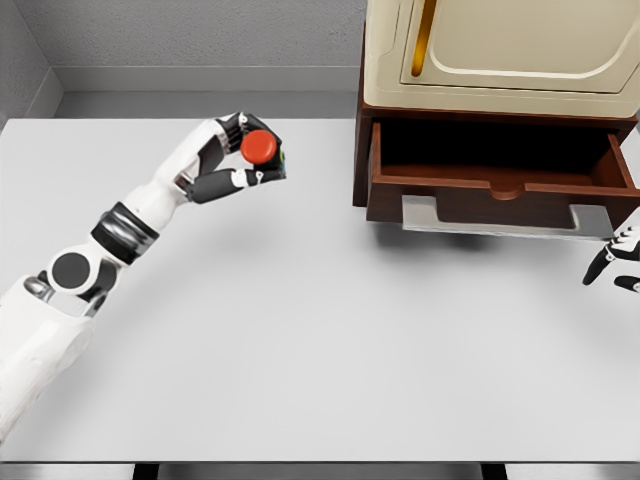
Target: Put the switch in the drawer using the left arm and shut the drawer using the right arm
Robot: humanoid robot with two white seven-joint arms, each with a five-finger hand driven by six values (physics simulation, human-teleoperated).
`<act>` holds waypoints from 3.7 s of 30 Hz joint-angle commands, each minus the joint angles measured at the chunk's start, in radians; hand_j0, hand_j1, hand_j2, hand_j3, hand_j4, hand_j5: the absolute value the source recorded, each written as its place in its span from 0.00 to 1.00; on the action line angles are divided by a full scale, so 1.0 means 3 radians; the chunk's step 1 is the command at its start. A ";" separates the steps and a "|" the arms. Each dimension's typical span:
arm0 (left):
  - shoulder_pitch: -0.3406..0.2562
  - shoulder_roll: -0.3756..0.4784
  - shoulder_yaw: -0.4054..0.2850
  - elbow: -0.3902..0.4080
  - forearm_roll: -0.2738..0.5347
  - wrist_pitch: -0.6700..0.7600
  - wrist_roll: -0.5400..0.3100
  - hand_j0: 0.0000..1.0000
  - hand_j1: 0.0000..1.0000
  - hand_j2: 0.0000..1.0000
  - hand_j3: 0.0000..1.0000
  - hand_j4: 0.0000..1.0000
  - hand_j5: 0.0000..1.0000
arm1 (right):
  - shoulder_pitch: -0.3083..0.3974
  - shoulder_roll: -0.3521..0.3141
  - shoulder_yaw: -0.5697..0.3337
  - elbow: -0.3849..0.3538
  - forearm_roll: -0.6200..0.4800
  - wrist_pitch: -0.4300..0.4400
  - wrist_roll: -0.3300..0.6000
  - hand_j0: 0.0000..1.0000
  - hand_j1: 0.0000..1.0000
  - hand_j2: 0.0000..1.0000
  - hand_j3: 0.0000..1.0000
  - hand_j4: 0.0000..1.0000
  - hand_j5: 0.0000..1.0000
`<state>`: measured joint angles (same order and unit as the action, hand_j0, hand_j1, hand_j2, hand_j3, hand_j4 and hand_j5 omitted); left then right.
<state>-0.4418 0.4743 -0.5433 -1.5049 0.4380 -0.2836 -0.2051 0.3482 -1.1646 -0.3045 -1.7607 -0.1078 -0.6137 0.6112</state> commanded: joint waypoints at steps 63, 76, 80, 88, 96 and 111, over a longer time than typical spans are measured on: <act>-0.0798 -0.1515 -0.0004 0.0159 -0.3418 0.0004 0.0009 0.48 0.48 0.48 0.48 0.48 0.48 | 0.0031 -0.0076 -0.0048 -0.0001 -0.0070 0.0010 -0.0001 0.56 0.56 0.56 0.56 0.56 0.56; -0.0793 -0.1515 -0.0004 0.0138 -0.3429 -0.0011 0.0009 0.68 0.68 0.68 0.68 0.68 0.68 | 0.0036 -0.0076 -0.0033 -0.0001 -0.0070 0.0010 -0.0001 0.56 0.56 0.56 0.56 0.56 0.56; -0.0793 -0.1520 -0.0009 0.0138 -0.3429 -0.0011 0.0009 0.68 0.68 0.68 0.68 0.68 0.68 | 0.0036 -0.0076 -0.0033 -0.0001 -0.0070 0.0010 -0.0001 0.56 0.56 0.56 0.56 0.56 0.56; -0.0787 -0.1535 -0.0009 0.0123 -0.3434 -0.0021 0.0009 0.77 0.77 0.77 0.77 0.77 0.77 | 0.0036 -0.0076 -0.0043 -0.0001 -0.0070 0.0010 -0.0001 0.56 0.56 0.56 0.56 0.56 0.56; -0.0787 -0.1535 -0.0015 0.0123 -0.3434 -0.0021 0.0009 0.80 0.80 0.80 0.80 0.80 0.80 | 0.0036 -0.0076 -0.0043 -0.0001 -0.0070 0.0010 -0.0001 0.57 0.57 0.57 0.57 0.57 0.57; -0.0527 -0.0288 0.0685 -0.0700 -0.2897 -0.1091 0.0045 0.87 0.87 0.87 0.87 0.87 0.87 | 0.0010 -0.0122 -0.0028 -0.0001 -0.0106 0.0010 -0.0001 0.56 0.56 0.56 0.56 0.56 0.56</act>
<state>-0.5738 0.2704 -0.4271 -1.6801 -0.5072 -0.5941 -0.1942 0.3498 -1.1914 -0.3132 -1.7606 -0.1266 -0.6138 0.6113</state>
